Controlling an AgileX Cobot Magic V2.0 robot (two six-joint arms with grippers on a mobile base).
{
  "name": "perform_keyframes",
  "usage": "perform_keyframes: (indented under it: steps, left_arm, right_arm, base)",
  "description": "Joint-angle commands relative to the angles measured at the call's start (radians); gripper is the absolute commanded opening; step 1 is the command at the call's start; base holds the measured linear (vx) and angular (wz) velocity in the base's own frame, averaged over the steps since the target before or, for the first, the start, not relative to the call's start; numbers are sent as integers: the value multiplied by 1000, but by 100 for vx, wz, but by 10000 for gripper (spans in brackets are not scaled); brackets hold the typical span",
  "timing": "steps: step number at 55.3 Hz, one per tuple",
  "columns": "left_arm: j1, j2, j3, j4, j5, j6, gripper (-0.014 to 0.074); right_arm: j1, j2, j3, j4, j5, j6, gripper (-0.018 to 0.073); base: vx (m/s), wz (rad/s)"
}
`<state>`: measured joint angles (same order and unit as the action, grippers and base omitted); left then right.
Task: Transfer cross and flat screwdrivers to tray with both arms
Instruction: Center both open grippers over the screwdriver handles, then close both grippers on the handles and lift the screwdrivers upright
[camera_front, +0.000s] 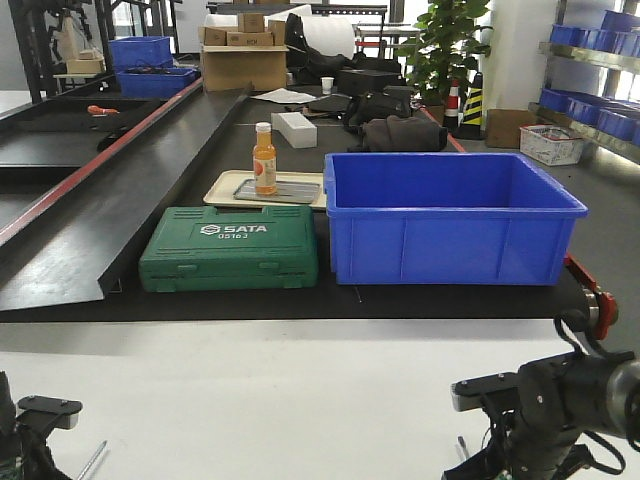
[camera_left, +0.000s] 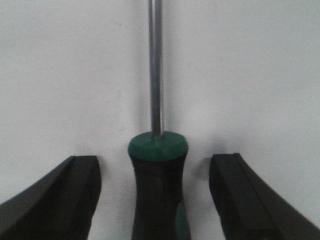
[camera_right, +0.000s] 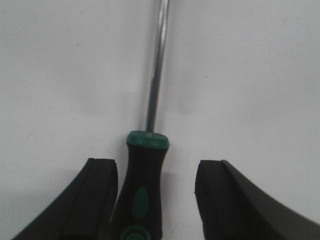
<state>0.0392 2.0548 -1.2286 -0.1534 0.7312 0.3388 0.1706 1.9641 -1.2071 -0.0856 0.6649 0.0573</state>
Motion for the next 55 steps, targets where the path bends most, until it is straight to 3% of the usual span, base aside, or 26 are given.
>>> perform_keyframes:
  steps: [1,28,44,55]
  left_arm:
    - [-11,-27,-14,-36,-8,-3,577]
    - [-11,-26,-14,-36,-12,-3,577]
    - [-11,-26,-14,-36,-4,-3,523]
    - [-11,-26,-14,-39,3,-7,407]
  right_arm:
    - [-1,-18,-29,-11,-35,-4,441]
    - [-1,61,-29,43,-56,-4,413]
    - [-1,67,-30,86,36,-6,197]
    - [-1,67,-31,86,45,-9,46]
  base:
    - [0,0]
    - [0,0]
    - [0,0]
    - [0,0]
